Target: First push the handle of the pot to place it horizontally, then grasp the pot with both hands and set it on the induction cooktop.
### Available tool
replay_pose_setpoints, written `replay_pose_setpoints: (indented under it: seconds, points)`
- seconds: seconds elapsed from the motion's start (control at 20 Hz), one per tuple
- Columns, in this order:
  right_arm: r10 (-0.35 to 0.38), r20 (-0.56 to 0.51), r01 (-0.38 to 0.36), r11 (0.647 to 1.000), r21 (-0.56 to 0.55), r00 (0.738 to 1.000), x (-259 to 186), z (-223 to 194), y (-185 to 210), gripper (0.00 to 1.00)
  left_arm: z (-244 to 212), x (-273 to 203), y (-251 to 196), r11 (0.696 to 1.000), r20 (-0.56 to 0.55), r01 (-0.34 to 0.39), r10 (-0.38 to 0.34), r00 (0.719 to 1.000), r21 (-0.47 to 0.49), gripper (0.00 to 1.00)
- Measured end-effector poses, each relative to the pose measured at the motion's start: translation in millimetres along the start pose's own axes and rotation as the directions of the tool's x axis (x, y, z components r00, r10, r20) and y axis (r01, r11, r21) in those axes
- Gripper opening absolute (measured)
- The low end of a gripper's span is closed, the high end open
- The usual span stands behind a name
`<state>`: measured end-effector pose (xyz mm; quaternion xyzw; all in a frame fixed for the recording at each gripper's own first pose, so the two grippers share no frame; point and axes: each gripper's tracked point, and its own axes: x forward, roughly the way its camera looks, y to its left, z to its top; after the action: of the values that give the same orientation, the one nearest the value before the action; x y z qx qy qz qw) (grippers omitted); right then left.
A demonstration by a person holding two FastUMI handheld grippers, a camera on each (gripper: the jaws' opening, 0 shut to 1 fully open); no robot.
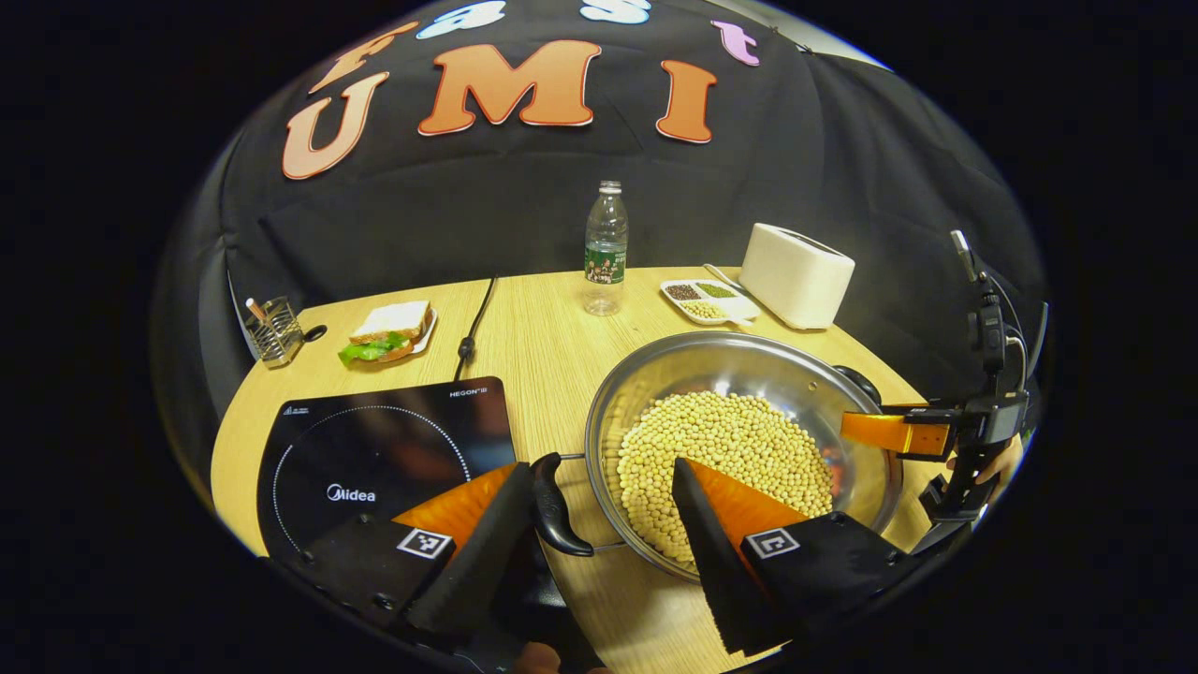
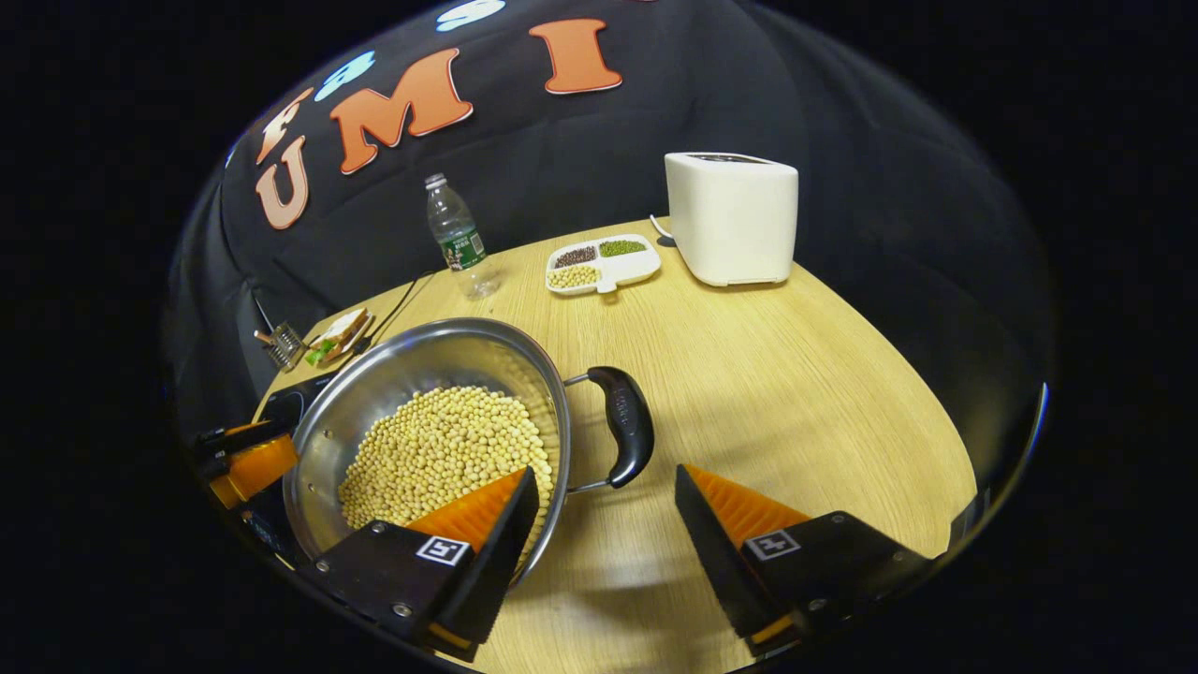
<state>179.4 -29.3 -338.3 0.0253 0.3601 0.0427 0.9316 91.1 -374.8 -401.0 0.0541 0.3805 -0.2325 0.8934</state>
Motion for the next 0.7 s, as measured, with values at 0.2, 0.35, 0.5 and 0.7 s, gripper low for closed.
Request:
replay_pose_setpoints:
  seconds: [0.2,0.35,0.5,0.7]
  points:
    - [0.053,-0.009,-0.053,0.998,0.043,0.999,-0.2,0.6,10.8,0.23,-1.6,0.5,-6.6,1.000,-0.004,0.016,-0.016,1.000,0.012,0.99]
    - [0.040,-0.008,-0.039,0.998,0.058,0.999,-2.4,3.0,8.7,0.20,-1.3,4.4,-16.0,0.999,-0.001,0.030,-0.030,1.000,0.022,0.98]
    - [0.033,-0.007,-0.032,0.997,0.074,0.999,-1.4,0.3,7.6,0.20,-5.4,9.6,-20.5,0.999,-0.021,0.039,-0.039,0.999,-0.006,0.98]
    - [0.038,-0.017,-0.036,0.992,0.121,0.999,-2.9,3.3,-0.2,0.22,-18.4,19.4,-22.6,0.997,-0.069,0.054,-0.059,0.996,-0.062,0.99]
